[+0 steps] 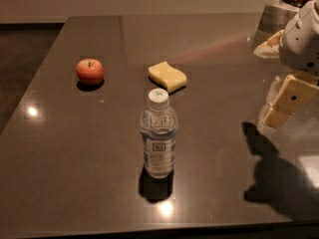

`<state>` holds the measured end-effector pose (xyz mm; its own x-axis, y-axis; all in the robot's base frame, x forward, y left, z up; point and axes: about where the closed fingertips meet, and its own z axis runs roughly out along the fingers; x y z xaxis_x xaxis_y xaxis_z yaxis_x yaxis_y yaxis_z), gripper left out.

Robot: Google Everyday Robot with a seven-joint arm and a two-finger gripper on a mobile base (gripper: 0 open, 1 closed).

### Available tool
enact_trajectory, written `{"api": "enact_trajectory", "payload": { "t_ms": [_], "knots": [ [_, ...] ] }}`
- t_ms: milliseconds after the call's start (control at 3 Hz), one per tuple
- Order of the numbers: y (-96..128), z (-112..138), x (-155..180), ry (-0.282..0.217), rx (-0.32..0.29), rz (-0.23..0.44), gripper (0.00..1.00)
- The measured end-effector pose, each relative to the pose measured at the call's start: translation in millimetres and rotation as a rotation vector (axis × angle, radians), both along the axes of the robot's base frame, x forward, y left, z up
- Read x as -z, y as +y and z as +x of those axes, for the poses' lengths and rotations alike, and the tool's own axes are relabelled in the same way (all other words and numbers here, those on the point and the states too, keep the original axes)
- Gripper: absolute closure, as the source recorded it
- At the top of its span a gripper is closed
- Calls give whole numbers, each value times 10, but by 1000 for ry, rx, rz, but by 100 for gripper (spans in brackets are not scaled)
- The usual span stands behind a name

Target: Knock blue plastic bottle over

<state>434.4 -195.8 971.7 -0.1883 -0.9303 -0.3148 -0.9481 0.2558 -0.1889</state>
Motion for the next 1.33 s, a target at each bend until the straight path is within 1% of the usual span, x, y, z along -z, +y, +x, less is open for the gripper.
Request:
{"api": "enact_trajectory", "payload": {
  "t_ms": [333, 667, 1000, 1333],
  "knots": [
    [314, -133, -23, -18, -64, 132, 0],
    [810, -300, -45, -61, -150, 318, 0],
    [1238, -374, 56, -53, -183, 470, 0],
    [1503, -439, 126, -34, -189, 549, 0]
  ]
}}
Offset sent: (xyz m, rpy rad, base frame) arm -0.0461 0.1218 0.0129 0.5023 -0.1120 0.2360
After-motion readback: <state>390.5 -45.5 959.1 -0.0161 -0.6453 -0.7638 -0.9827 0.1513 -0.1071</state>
